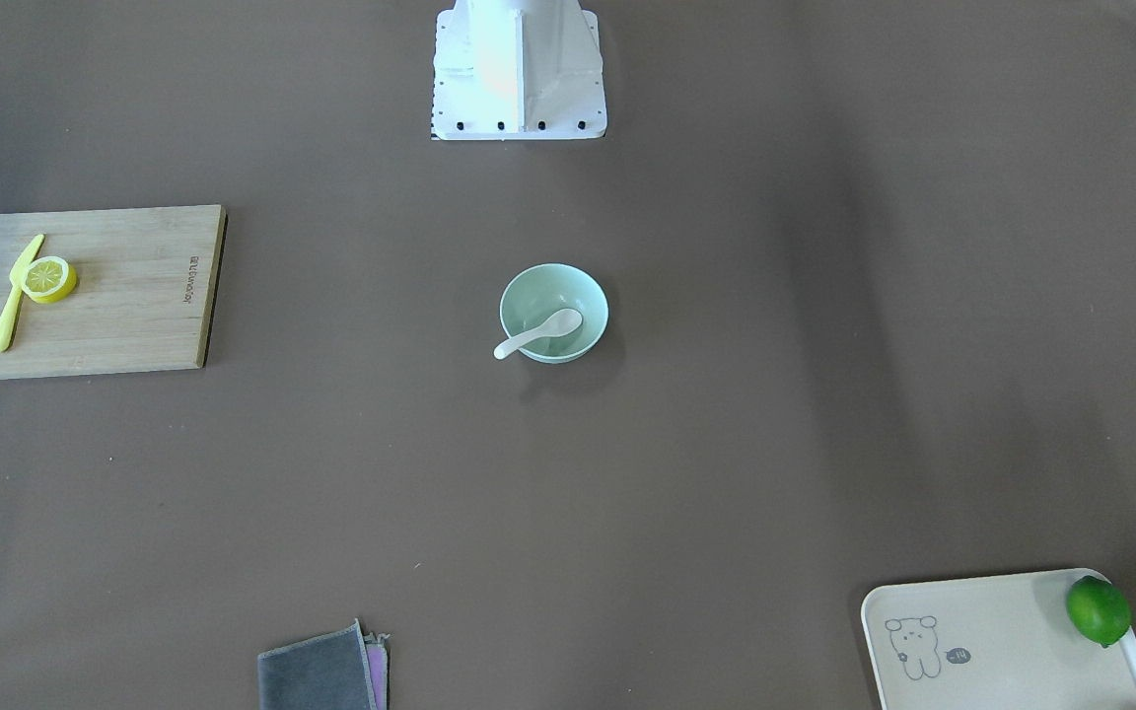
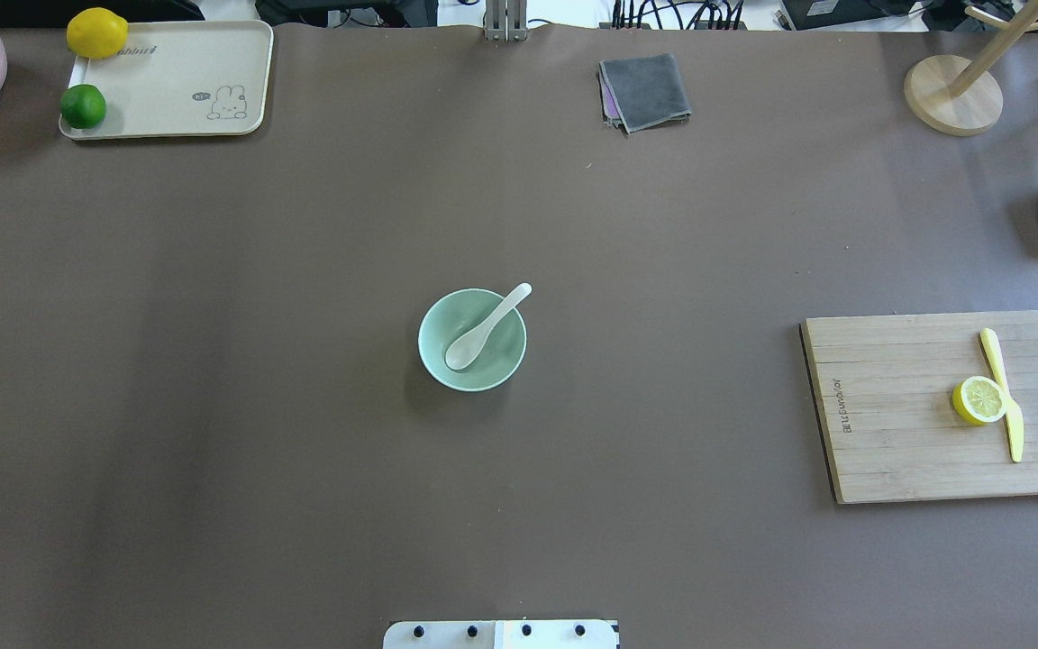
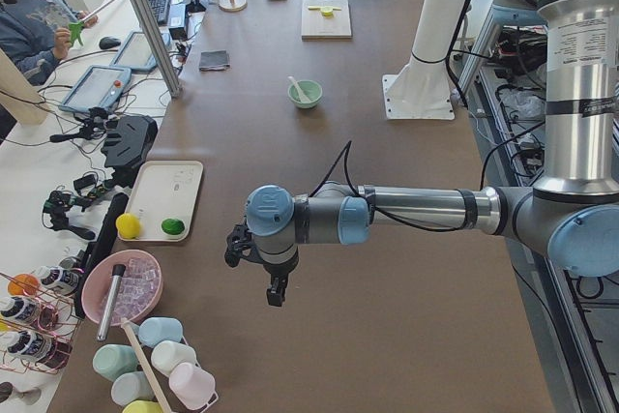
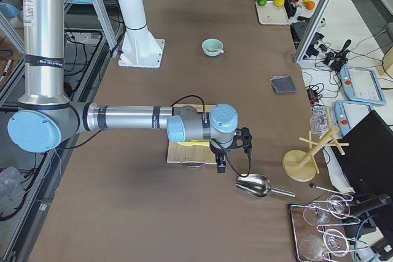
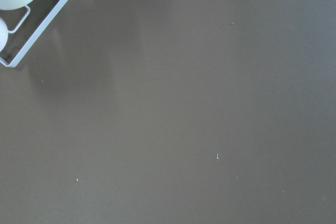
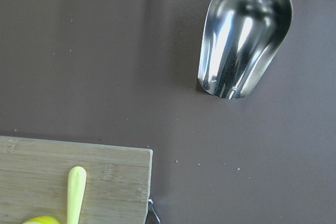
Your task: Place spoon in bowl
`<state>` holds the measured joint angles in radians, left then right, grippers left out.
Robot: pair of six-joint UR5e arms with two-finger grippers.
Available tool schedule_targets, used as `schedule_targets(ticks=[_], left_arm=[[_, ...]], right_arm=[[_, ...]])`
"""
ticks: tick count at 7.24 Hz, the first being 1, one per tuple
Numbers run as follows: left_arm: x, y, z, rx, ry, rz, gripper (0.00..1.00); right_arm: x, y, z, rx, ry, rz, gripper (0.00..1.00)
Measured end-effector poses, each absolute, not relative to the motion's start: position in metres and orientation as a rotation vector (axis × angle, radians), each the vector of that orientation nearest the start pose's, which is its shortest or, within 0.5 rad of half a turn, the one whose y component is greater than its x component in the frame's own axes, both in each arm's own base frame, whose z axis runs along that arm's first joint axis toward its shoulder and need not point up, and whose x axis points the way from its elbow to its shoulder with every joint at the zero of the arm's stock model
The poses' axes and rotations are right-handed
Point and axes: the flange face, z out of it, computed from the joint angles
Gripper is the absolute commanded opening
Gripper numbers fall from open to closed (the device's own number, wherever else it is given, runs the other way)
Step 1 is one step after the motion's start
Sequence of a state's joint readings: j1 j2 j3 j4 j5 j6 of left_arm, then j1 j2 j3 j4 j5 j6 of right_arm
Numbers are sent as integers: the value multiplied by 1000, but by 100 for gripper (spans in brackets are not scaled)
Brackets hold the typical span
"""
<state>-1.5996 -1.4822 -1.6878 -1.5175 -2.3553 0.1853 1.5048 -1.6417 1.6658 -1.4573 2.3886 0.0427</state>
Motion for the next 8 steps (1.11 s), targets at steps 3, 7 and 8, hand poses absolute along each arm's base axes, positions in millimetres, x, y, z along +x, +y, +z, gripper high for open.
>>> schedule_targets(ticks=[3, 7, 8], left_arm=[[-76, -450, 642, 69, 780, 144, 98], [-75, -440, 653, 50, 777, 137, 98], [-76, -438, 654, 48, 777, 135, 98]], right_arm=[[30, -473, 630, 87, -821, -80, 100], [29, -476, 622, 103, -821, -89, 100], [29, -476, 621, 103, -821, -89, 100]])
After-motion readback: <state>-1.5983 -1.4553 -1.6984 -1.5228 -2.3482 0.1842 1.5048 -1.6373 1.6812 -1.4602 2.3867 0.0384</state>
